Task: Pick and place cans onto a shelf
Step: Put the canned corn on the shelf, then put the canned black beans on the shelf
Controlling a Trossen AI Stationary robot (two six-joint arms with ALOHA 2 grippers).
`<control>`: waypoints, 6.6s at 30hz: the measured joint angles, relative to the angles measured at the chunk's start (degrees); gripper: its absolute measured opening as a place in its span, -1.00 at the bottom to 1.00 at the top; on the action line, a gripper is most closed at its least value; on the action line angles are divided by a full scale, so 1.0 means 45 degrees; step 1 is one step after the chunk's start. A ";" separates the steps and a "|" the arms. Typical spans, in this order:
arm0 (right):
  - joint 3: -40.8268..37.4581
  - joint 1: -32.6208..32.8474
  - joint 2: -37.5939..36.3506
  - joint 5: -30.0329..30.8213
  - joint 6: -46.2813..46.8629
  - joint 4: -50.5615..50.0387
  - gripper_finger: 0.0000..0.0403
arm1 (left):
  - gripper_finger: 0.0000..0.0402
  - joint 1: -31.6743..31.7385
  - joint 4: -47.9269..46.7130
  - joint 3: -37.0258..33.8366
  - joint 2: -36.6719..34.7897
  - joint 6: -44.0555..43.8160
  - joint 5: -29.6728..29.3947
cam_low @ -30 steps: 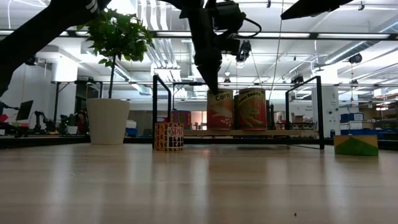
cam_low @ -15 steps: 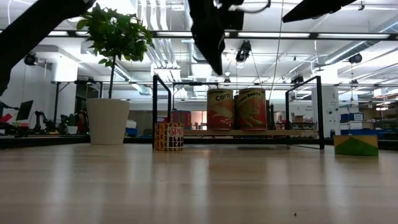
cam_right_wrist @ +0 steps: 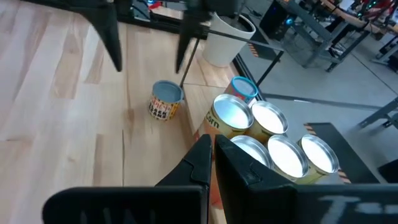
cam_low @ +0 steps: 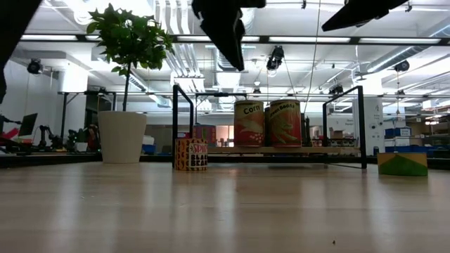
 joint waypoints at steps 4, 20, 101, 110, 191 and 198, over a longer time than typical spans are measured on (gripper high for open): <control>0.0000 -0.0001 0.0007 0.0005 0.0287 0.0059 -0.96 | 0.49 -0.0554 0.3374 -0.3487 -0.2212 -0.0538 -0.0506; 0.2374 -0.2757 0.3650 -0.1308 -0.0029 0.0568 -0.96 | 0.44 -0.1362 1.3923 -1.1687 -0.8232 0.2692 -0.5306; 0.7402 -0.6617 1.0525 -0.5342 -0.3770 -0.1825 -0.96 | 0.44 -0.1269 1.6028 -1.4533 -1.1262 0.3089 -0.5893; 0.7402 -0.6381 0.9555 -0.5349 -0.3235 -0.1853 -0.96 | 0.44 -0.1269 1.6030 -1.4533 -1.1262 0.3084 -0.5888; -0.0641 0.0310 0.1661 -0.2936 -0.2648 0.5428 -0.96 | 0.44 -0.2484 1.7615 -1.5422 -0.0756 -1.2265 -1.0038; -0.0641 0.0310 0.1661 -0.2887 -0.2604 0.5432 -0.96 | 0.44 -0.2459 1.8505 -1.5422 -0.0102 -1.2556 -1.0820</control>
